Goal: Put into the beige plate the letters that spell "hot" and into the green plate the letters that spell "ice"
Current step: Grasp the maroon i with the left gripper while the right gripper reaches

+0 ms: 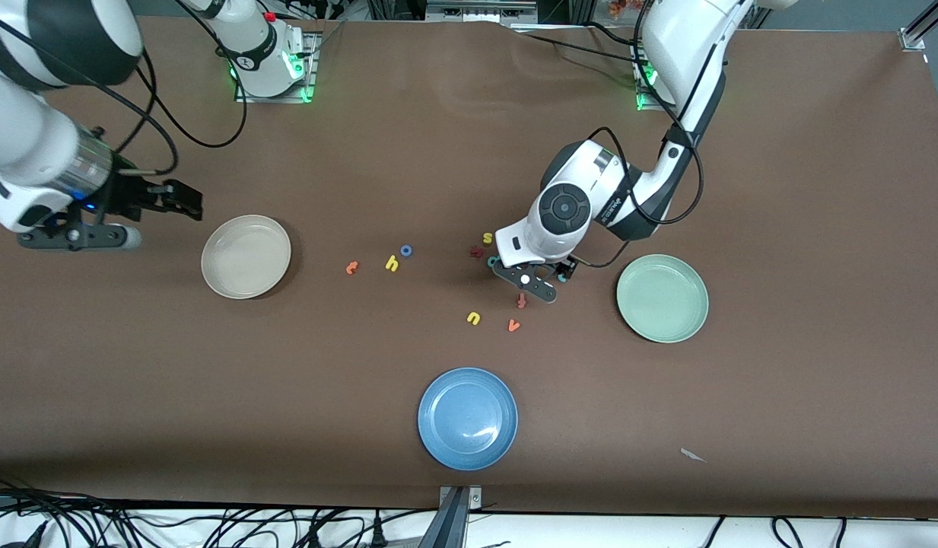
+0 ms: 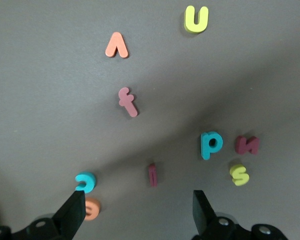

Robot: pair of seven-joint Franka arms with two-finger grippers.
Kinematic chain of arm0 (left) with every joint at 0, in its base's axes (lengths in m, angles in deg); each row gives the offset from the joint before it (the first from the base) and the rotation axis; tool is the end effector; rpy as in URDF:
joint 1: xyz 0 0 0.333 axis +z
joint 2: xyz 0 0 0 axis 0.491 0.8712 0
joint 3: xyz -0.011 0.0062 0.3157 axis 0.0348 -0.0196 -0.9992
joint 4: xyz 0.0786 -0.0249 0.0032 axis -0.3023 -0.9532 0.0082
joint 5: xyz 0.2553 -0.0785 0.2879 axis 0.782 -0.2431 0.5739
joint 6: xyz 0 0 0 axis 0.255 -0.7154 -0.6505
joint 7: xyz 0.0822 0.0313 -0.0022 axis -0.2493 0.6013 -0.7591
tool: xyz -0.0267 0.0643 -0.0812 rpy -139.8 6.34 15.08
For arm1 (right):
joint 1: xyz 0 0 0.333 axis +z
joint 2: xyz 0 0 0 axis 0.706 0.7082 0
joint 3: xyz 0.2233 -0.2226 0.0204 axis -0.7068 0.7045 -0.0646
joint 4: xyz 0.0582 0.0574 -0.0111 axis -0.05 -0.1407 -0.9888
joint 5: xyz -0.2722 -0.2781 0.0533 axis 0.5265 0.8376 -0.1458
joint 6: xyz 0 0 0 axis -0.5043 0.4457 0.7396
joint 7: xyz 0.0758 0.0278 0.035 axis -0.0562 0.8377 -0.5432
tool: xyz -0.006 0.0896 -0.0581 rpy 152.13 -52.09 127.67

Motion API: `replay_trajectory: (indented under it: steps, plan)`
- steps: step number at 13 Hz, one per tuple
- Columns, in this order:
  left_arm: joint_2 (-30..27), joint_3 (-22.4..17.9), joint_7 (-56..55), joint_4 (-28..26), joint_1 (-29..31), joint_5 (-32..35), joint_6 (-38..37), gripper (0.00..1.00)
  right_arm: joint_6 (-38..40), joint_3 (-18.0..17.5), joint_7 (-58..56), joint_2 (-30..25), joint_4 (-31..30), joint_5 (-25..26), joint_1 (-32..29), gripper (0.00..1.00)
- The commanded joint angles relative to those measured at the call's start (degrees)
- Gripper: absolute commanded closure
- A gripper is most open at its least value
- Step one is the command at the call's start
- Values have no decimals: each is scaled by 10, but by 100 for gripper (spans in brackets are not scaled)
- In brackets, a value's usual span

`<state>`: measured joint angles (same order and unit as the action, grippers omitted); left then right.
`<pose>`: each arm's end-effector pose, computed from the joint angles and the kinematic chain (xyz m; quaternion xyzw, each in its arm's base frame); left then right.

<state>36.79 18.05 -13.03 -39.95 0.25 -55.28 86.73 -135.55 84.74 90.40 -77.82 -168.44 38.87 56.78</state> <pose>0.5457 -0.3808 0.2397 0.9687 -0.2387 -0.0628 0.0253 0.5889 0.1004 0.5322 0.9987 0.0054 -0.0506 0.0036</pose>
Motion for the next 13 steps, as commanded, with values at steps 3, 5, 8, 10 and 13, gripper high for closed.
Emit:
replay_trajectory:
  steps: [3, 5, 8, 10, 13]
  plan:
    - [1, -3, -40, -68, -28, 11, 95, 34, -79, -2, 76, 9, -57, 3, 50, 0]
    - [10, -5, -50, -75, -43, 18, 112, 42, -111, -2, 106, 29, -71, 3, 68, 0]
    - [18, -5, -79, -77, -47, 74, 115, 45, -131, -2, 110, 67, -73, 2, 91, 0]
    - [19, -5, -110, -77, -47, 109, 114, 45, -169, -2, 167, 81, -97, 2, 105, 1]
    - [25, -5, -110, -76, -45, 110, 115, 59, -245, -2, 196, 104, -147, 1, 121, 1]
